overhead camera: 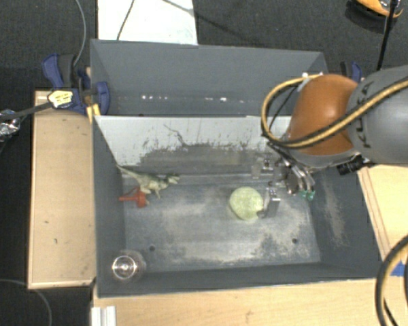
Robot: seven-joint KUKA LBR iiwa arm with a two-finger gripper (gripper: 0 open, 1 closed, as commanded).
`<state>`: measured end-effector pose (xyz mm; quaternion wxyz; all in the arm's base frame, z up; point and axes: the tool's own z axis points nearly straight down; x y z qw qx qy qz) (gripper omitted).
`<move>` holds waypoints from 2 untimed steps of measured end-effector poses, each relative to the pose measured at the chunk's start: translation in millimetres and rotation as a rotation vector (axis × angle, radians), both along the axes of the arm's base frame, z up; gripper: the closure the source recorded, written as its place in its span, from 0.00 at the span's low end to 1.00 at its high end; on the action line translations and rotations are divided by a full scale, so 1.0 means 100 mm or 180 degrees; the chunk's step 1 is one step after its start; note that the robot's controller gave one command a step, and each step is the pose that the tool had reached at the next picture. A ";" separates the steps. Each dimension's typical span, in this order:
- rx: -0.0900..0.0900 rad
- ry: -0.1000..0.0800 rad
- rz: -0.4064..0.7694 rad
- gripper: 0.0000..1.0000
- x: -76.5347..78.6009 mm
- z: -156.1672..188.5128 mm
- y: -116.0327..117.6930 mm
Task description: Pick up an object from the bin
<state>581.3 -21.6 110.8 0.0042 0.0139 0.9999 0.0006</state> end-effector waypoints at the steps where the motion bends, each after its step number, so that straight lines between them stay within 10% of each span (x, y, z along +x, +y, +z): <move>1: -0.0002 0.0010 0.0538 0.00 -0.07 -0.21 0.02; 2: 0.0008 0.0002 -0.0551 1.00 -0.11 -0.34 0.39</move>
Offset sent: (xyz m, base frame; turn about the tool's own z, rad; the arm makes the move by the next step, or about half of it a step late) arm -0.0122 0.0384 -0.0363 0.1741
